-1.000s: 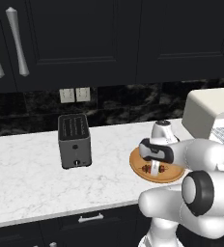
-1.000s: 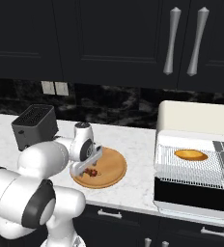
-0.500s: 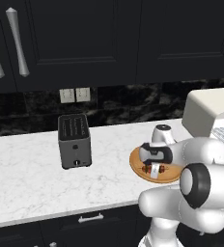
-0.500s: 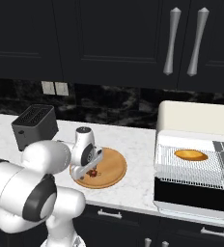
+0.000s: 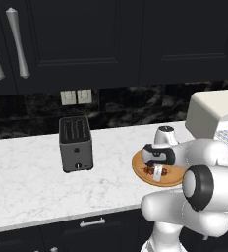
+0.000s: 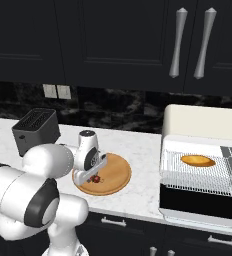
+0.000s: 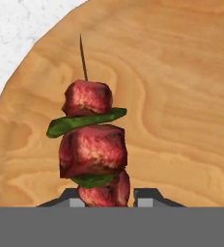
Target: Pick up the kebab skewer and baguette bread, and place them inside the toaster oven. Close the toaster oven door and start by setting the timer.
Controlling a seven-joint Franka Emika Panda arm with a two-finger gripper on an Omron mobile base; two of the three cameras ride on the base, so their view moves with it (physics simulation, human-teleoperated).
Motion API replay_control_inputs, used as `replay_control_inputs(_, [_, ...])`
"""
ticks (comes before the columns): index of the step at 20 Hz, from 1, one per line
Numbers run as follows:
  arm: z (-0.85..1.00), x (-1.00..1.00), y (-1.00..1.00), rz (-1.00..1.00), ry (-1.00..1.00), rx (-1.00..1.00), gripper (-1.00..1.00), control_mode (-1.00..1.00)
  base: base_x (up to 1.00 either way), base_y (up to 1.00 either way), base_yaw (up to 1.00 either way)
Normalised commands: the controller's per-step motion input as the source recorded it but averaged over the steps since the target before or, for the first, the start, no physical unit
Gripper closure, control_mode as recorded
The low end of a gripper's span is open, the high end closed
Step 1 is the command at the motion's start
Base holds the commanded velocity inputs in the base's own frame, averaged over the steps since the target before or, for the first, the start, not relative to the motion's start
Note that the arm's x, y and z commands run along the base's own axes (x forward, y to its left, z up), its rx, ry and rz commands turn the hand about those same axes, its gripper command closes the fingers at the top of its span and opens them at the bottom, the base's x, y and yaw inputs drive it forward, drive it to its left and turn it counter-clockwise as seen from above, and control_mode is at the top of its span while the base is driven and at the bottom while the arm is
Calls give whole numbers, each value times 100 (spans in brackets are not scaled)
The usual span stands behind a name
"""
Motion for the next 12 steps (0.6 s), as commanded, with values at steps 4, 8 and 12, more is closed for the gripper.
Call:
replay_control_inputs(4, [-13,-6,0,0,0,0,100,-100,0,0,0])
replay_control_inputs(8, [14,-6,-12,0,-4,0,100,-100,0,0,0])
replay_control_inputs(12, [67,-22,-52,0,-8,4,100,-100,0,0,0])
